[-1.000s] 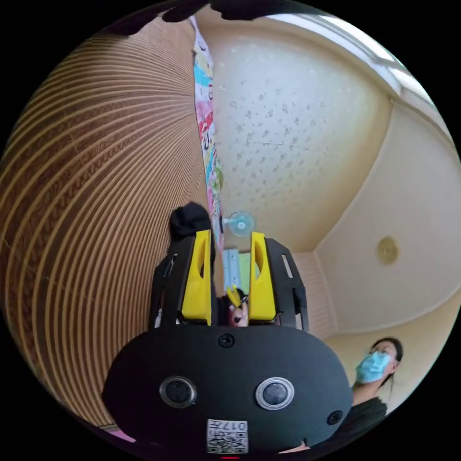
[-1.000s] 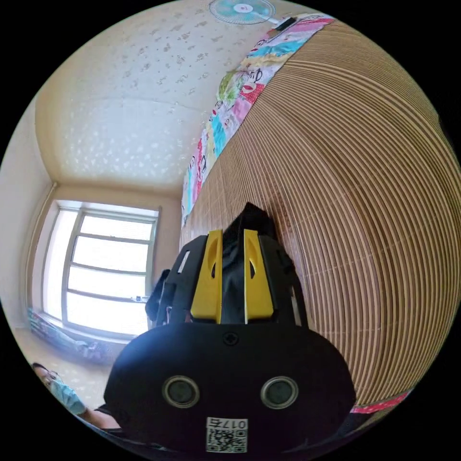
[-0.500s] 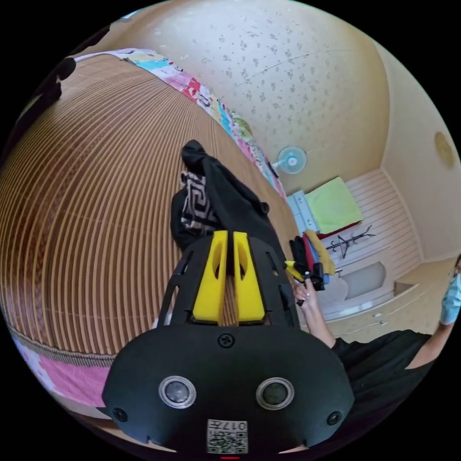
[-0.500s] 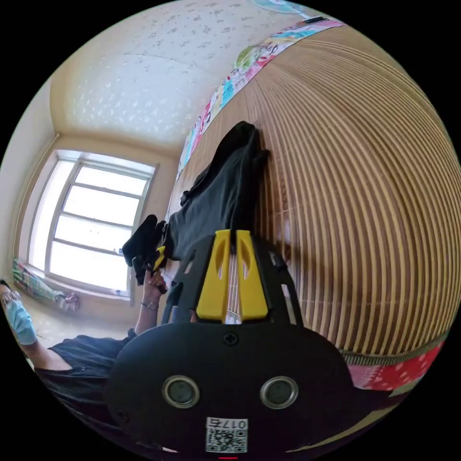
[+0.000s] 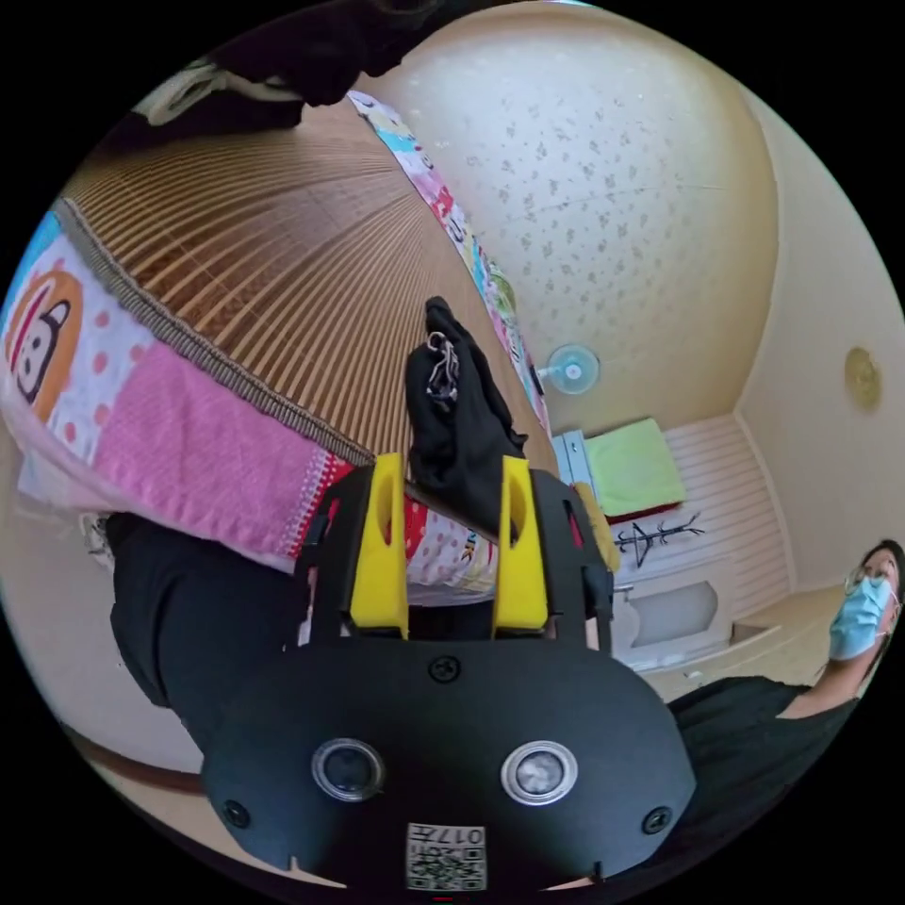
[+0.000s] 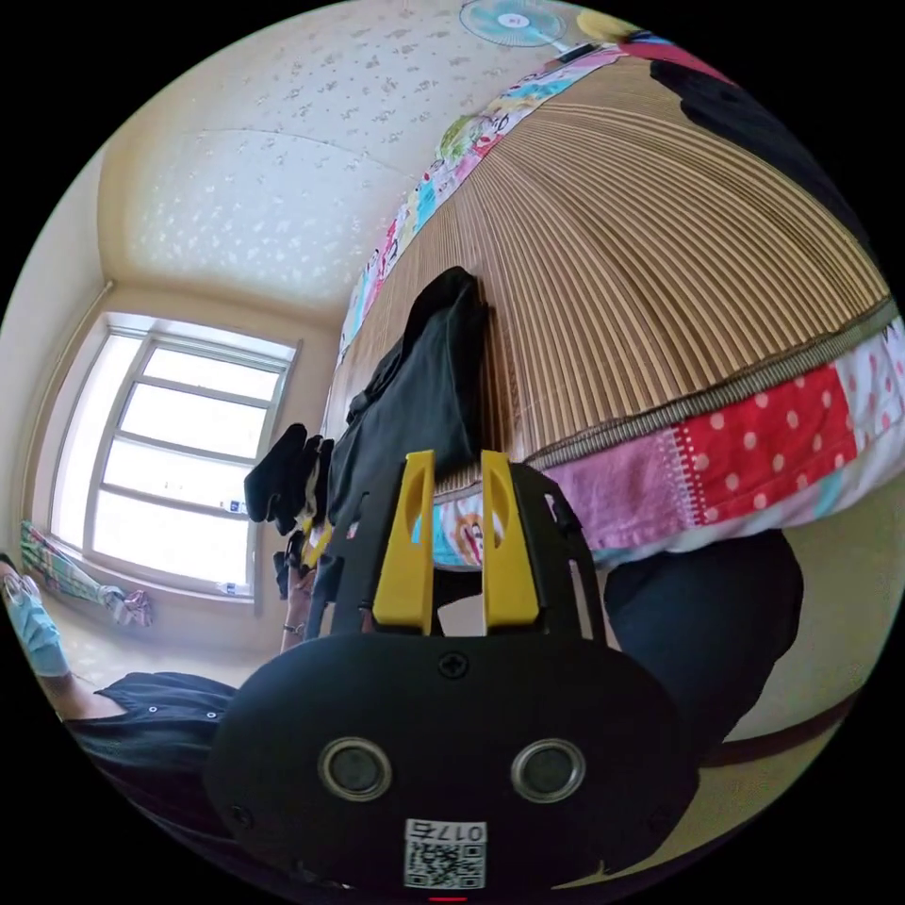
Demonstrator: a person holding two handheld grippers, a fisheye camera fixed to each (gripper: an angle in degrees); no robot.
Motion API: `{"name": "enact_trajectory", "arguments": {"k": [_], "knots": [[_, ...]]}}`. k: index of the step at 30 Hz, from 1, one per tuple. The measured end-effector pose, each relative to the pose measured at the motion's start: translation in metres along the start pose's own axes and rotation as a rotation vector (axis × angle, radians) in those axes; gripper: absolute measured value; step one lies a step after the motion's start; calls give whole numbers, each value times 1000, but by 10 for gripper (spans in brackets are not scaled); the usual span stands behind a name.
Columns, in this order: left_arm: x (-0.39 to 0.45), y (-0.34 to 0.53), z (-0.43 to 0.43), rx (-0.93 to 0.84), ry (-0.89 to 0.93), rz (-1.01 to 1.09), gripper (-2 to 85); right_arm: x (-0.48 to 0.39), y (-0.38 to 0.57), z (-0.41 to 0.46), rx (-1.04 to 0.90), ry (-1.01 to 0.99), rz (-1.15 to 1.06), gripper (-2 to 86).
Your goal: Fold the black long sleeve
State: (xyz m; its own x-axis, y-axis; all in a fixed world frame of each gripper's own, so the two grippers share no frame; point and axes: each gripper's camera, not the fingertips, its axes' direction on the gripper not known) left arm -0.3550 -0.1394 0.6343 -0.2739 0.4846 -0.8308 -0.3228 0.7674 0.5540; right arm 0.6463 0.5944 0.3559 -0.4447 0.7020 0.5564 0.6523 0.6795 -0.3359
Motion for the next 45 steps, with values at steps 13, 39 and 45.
{"name": "enact_trajectory", "arguments": {"k": [13, 39, 45], "knots": [[7, 11, 21, -218, 49, -59, 40, 34, 30, 9, -144, -320, 166, 155], [-3, 7, -123, 1, 428, -62, 38, -24, -21, -11, -131, -509, 106, 13], [14, -89, -70, -24, 552, -57, 38, -79, -105, -4, -62, -470, -23, 10]]}}
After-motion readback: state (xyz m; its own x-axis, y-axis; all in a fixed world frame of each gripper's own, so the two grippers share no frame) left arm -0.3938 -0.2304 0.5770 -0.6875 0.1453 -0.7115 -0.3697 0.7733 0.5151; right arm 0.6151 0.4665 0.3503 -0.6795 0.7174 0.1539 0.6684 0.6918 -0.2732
